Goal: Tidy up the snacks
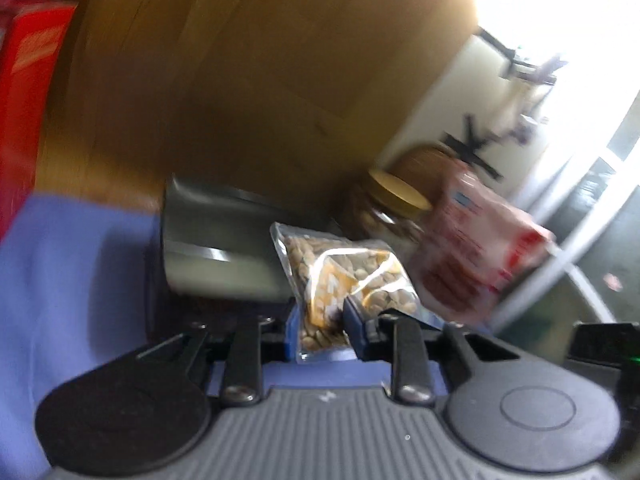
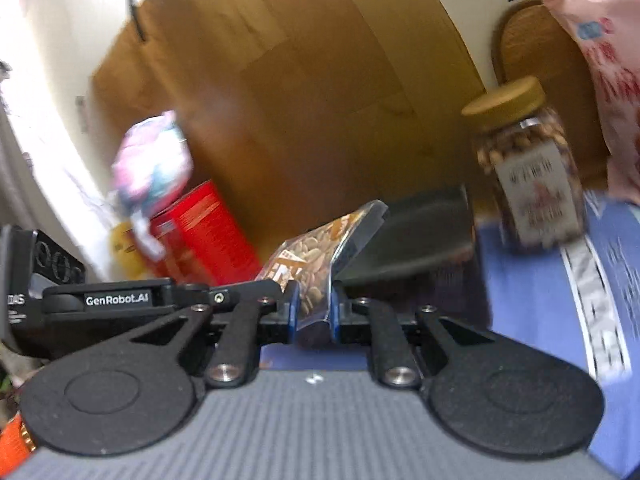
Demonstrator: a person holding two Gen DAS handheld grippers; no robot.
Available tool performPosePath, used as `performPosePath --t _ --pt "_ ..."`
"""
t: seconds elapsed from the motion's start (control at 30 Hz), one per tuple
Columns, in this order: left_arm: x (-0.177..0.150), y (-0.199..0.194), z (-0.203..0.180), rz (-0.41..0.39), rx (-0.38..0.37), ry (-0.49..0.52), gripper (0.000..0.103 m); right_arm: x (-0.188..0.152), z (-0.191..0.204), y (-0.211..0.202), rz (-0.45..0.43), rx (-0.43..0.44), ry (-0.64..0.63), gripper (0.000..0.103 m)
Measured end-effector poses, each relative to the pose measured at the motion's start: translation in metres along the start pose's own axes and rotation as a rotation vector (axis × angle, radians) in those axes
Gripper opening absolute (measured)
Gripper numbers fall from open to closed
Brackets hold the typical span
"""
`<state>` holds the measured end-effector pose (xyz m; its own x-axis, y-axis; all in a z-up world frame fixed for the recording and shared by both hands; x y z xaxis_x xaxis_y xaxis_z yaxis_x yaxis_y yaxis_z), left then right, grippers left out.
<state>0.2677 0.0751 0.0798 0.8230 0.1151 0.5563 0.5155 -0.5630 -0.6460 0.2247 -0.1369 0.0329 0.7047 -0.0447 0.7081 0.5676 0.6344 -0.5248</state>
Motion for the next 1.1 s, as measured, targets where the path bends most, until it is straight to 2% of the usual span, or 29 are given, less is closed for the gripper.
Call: performPosePath --t 0.1,0.17,0.2,0.27,0.37,0.47,0.6,0.7,0.73,0.8,0.93,1.0,1.1 --pt "0.018 0.021 0.008 -0.007 0.055 -0.008 0.031 0.021 -0.004 0.024 0.021 -0.056 0.002 0.022" --pt "0.019 0.034 0.01 -0.008 0.123 0.004 0.033 0.026 -0.005 0.033 0.041 -0.112 -0.025 0.039" --pt "0.017 0.038 0.01 -0.007 0.162 0.012 0.034 0.027 -0.005 0.035 0.049 -0.149 -0.04 0.051" --pt "0.01 0.04 0.009 0.011 0.191 0.043 0.035 0.023 -0.005 0.028 0.042 -0.177 -0.067 0.051" --pt "-0.012 0.015 0.009 -0.044 0.164 0.089 0.037 0.009 -0.009 0.0 0.025 -0.099 -0.03 0.051" --pt "-0.039 -0.018 0.009 -0.087 0.069 0.088 0.039 -0.019 -0.016 -0.027 0.039 -0.011 -0.009 0.051" --pt "-0.077 -0.042 0.017 -0.084 -0.033 0.013 0.04 -0.045 -0.024 -0.025 0.085 -0.032 -0.02 0.051" --pt "-0.101 -0.048 0.022 -0.073 -0.067 -0.058 0.04 -0.057 -0.027 -0.019 0.103 -0.028 -0.014 0.051" --pt "-0.109 -0.05 0.023 -0.071 -0.071 -0.073 0.04 -0.059 -0.027 -0.019 0.097 -0.035 -0.015 0.046" --pt "-0.124 -0.052 0.025 -0.062 -0.077 -0.097 0.04 -0.06 -0.025 -0.018 0.098 -0.055 -0.018 0.027" --pt "-0.15 -0.059 0.025 -0.043 -0.073 -0.105 0.04 -0.068 -0.014 -0.03 0.102 -0.018 -0.02 0.009" --pt "-0.163 -0.063 0.022 -0.036 -0.067 -0.092 0.04 -0.082 -0.01 -0.045 0.1 -0.007 -0.028 0.002" --pt "-0.177 -0.066 0.016 -0.025 -0.086 -0.079 0.04 -0.112 -0.011 -0.067 0.128 -0.001 -0.03 0.002"
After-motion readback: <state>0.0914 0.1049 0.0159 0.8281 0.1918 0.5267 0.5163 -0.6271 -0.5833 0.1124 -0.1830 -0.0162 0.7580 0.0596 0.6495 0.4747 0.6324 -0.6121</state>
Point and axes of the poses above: each gripper's, at about its wrist camera, not at the fingertips, and y roughly the way its jaws point, z to its left, x to its top, the point moved 2 cm from there along y, roughly the way its jaws point, and after that the axes turned 13 degrees about z, right-handed, at the moved point
